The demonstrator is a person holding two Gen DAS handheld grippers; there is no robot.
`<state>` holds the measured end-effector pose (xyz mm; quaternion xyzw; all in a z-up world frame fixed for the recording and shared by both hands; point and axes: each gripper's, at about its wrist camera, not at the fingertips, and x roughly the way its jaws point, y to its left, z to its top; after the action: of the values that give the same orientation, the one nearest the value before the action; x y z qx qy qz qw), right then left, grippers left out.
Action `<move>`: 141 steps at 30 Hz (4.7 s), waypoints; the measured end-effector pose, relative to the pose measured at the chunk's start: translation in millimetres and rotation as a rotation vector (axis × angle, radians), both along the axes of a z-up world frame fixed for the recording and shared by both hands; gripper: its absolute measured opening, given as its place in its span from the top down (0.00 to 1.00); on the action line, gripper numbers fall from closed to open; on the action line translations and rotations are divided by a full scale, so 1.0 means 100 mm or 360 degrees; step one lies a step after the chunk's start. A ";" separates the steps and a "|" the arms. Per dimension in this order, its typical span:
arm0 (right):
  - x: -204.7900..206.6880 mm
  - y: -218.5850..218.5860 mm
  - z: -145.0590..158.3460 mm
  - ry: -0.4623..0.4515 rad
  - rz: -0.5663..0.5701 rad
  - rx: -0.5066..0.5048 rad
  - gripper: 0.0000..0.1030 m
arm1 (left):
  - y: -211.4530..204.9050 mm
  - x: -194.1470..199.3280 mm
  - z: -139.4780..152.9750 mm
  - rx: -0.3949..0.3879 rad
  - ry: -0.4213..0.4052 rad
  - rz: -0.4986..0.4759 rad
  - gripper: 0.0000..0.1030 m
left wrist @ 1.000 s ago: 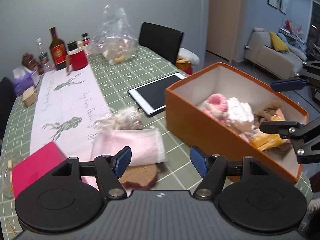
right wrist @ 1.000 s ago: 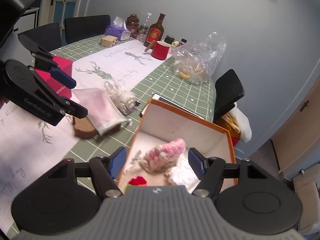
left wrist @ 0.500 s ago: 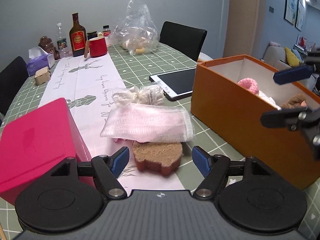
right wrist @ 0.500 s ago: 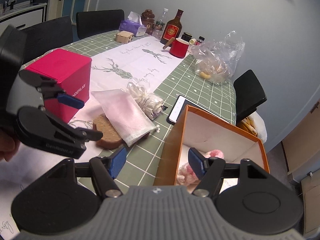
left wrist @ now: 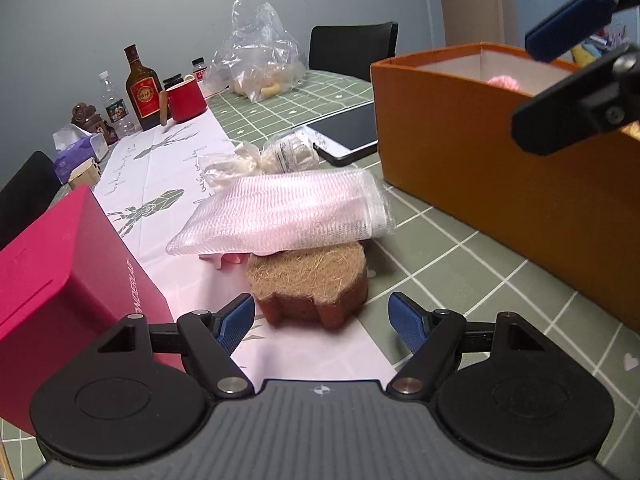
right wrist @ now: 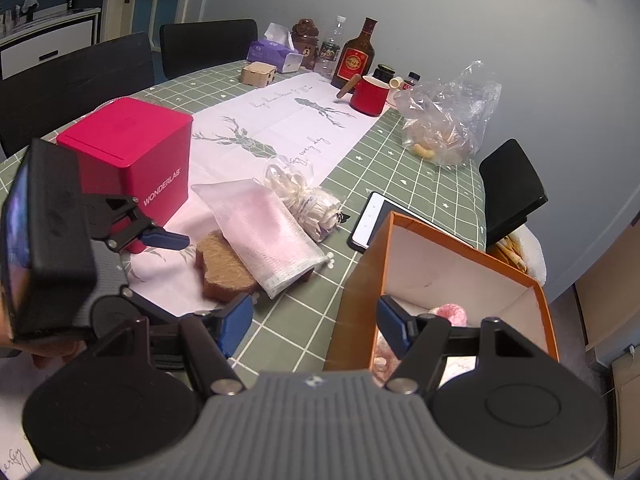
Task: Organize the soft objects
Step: 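Move both tools back from the box toward the sponge and mesh pouf, then grasp the white mesh bath pouf with the right tool and lift it, then grasp the brown bear-shaped sponge with the left tool while the right tool holds the pouf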
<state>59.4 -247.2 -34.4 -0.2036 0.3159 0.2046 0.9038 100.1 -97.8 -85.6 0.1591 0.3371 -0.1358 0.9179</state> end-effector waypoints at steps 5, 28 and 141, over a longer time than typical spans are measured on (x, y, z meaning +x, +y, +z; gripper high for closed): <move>-0.01 0.01 -0.03 0.0007 0.0018 -0.0019 0.34 | -0.06 0.09 -0.09 0.0029 0.0034 0.0042 0.13; -0.01 -0.04 -0.10 0.0019 0.0023 -0.0032 0.34 | -0.15 0.07 -0.10 0.0071 0.0011 0.0151 0.72; -0.47 0.11 -0.87 0.0762 0.0210 0.0019 0.99 | -0.08 0.44 0.04 0.0016 0.0108 0.0096 0.08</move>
<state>12.0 -236.4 -121.2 -0.1643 0.5059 0.3075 0.7890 144.1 -105.5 -81.6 0.1490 0.3733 -0.1117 0.9088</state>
